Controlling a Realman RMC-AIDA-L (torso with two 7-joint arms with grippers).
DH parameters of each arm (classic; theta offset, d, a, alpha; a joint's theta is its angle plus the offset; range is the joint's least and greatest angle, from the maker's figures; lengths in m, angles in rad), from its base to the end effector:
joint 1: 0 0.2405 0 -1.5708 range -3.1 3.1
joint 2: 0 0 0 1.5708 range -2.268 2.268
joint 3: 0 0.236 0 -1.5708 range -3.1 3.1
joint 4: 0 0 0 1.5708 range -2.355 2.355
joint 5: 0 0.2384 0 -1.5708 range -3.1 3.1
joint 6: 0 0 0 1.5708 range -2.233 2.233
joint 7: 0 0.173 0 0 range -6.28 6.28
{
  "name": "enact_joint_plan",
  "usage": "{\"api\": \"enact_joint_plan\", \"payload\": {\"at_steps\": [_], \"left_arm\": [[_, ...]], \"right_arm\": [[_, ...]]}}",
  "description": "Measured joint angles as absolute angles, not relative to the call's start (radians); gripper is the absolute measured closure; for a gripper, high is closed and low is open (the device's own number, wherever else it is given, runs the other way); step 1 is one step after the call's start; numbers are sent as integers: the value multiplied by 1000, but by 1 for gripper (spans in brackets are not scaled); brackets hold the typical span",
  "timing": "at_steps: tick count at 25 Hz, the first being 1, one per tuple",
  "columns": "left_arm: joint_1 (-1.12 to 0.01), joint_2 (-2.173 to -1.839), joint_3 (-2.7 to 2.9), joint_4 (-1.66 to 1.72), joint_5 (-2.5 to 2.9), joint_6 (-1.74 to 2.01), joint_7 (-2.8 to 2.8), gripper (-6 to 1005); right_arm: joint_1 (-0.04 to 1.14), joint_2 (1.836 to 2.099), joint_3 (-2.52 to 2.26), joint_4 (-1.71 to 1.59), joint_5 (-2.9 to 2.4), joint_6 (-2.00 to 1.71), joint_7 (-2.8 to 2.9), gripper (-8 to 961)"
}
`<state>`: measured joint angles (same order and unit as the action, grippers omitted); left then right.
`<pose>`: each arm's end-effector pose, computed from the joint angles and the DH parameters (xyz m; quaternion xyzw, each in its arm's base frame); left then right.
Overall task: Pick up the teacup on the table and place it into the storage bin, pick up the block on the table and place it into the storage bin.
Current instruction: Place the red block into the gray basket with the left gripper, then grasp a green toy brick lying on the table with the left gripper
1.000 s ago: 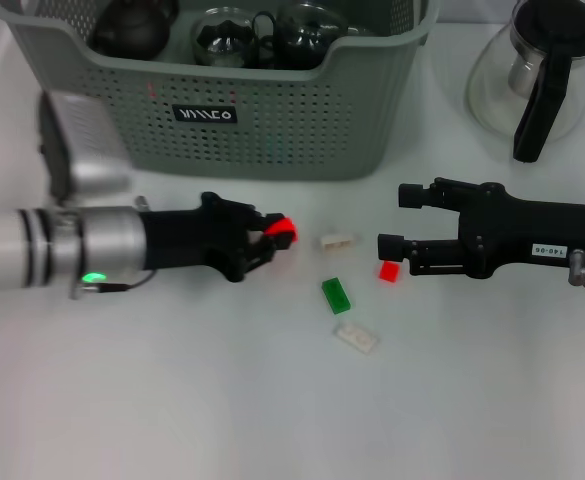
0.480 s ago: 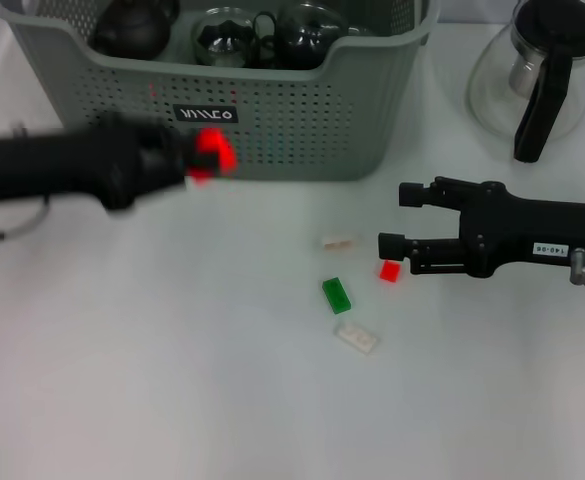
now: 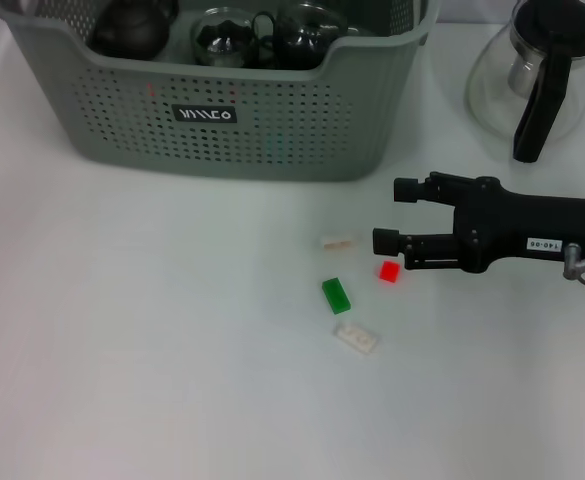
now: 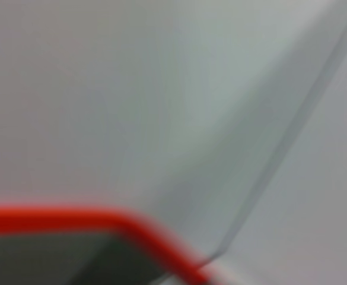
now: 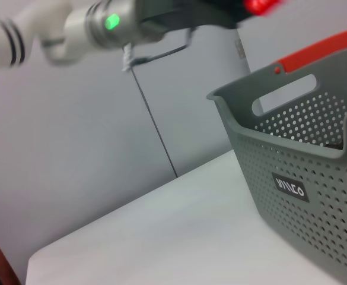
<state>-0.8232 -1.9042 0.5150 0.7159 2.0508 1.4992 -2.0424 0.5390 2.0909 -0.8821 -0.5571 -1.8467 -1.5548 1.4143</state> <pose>-0.1748 0.4602 0.0989 -0.8668 -0.3694 -0.2912 0.1657 0.2267 0.3376 -0.0541 -0.9317 0.2342 0.2731 0.0503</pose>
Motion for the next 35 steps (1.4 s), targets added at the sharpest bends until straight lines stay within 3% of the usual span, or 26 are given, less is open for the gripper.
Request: {"api": "enact_joint_plan", "payload": {"at_steps": [3,6,12,18,24,26,32,35], "left_arm": [[-889,-1893,646,733,2224,1348,-2157,808],[-932,-1912,769,749,2383,1233,-2261,807],[-915,-2021,877,864,2568,1065,-2351,807],[-837,-2061,840,1011,2484,1093,-2339,752],[-633,-2063,698,1068,1912,1307,-2096,521],[-580,-2062,659,1019,1763,1400,-1983,300],[-462,-2066,489,779,1643,1746,-1510,65],[-374,-2104,488,736,1764,1826,-1189,72]], "right_arm": [[541,2091,-882,-557,-1847,-1552,1414,7],[542,2092,-882,-557,-1847,-1551,1410,7],[547,2092,-882,-557,-1847,-1550,1407,7],[549,2092,-882,-558,-1847,-1551,1412,6],[550,2093,-882,-557,-1847,-1554,1412,6],[547,2093,-882,-557,-1847,-1556,1412,6],[546,2092,-881,-557,-1847,-1556,1413,6],[547,2092,-881,-557,-1847,-1552,1414,6]]}}
